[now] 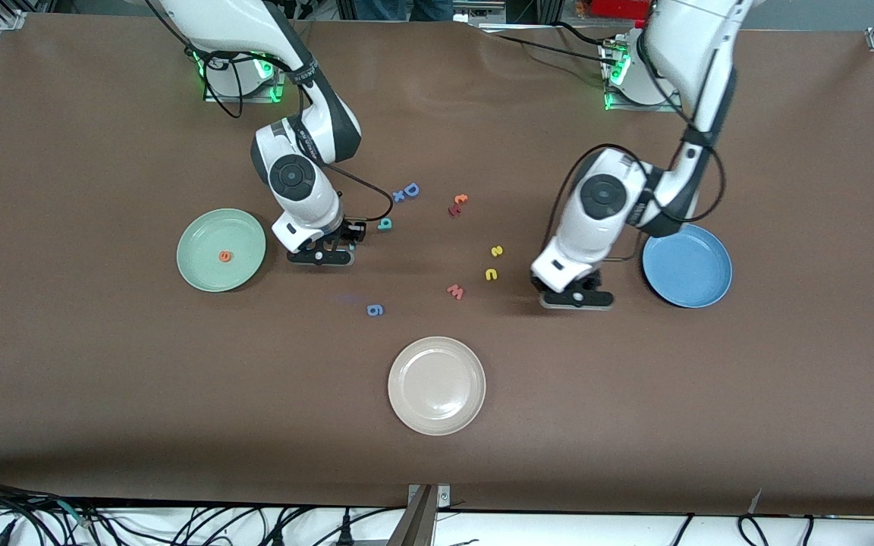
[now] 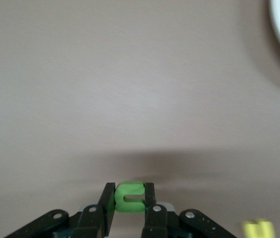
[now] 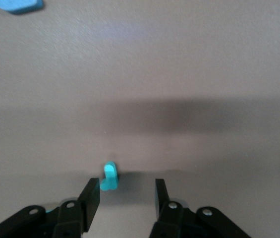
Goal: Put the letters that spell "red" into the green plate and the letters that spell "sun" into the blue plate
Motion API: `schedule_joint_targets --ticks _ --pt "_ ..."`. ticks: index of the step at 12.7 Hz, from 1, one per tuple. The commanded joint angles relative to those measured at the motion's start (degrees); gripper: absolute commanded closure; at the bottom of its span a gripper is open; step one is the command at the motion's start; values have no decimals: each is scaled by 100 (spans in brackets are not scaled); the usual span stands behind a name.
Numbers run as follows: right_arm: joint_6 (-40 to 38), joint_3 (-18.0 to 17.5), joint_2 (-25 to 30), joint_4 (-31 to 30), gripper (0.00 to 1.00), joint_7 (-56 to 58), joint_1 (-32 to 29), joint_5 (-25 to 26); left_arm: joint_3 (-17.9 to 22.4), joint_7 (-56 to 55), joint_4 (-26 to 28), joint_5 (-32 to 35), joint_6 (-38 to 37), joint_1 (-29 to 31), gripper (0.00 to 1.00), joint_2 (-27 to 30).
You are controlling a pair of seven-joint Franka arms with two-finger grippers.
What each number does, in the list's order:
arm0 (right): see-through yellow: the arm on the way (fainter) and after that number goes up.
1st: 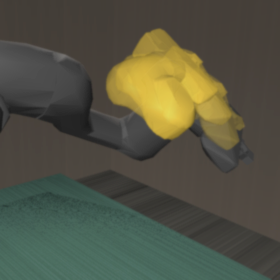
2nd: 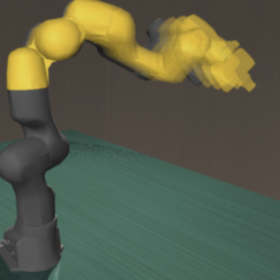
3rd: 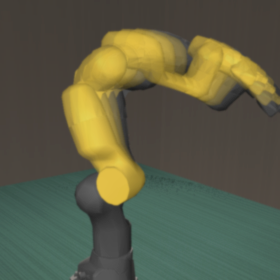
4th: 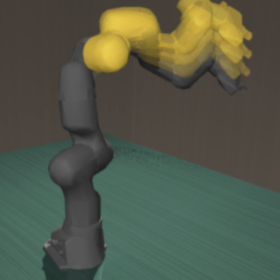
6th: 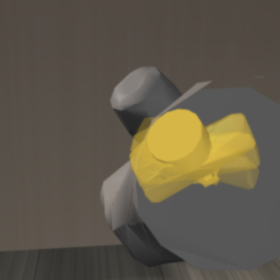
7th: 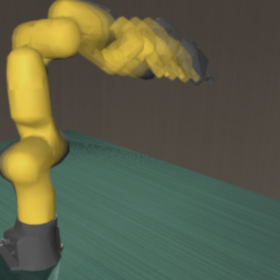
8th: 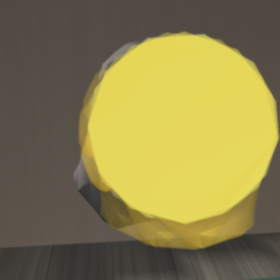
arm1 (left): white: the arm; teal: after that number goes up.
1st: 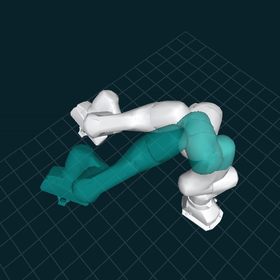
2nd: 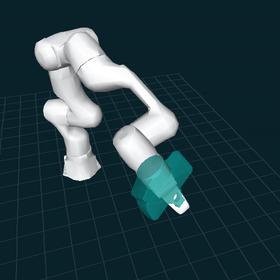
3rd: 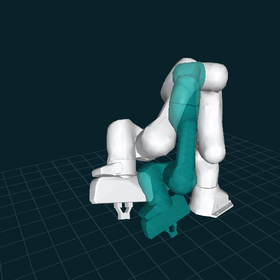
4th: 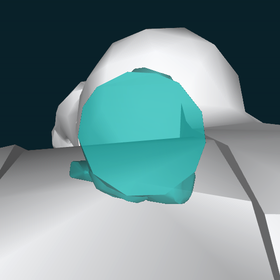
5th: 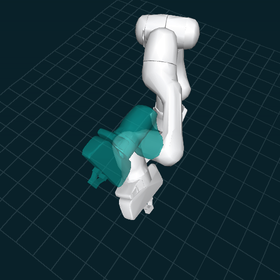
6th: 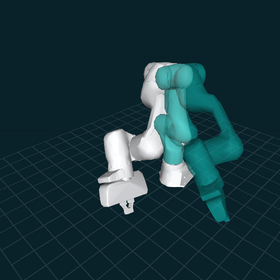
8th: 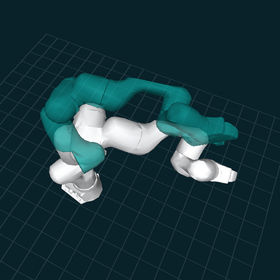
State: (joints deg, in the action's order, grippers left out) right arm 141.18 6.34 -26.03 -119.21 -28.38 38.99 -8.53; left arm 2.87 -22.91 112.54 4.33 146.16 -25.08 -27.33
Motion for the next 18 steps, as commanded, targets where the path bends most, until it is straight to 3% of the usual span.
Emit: schedule_joint_targets --ticks 1,3,6,8,11,16,18 --pt "286 -89 -24 -94 47 -211 -32 -52 -84 1066 575 86 -44 625 88 596" --pt "479 -186 -130 -94 50 -246 -32 -52 -154 1795 786 86 -148 1143 88 895" --pt "568 -239 -201 -94 53 -667 -6 -52 -295 2921 866 86 -867 1864 87 1273" --pt "577 -248 -236 -94 54 -660 -6 -52 -295 3764 971 86 -1054 2172 87 1309" --pt "551 -248 -253 -94 58 -668 -6 -52 -295 4101 1217 86 -1045 2428 88 1327" --pt "516 -248 -253 -94 89 -651 -6 -43 -295 4128 1165 86 -844 2578 88 792" --pt "498 -248 -245 -76 95 -598 -6 -43 -287 4128 1156 86 -520 2639 88 519"
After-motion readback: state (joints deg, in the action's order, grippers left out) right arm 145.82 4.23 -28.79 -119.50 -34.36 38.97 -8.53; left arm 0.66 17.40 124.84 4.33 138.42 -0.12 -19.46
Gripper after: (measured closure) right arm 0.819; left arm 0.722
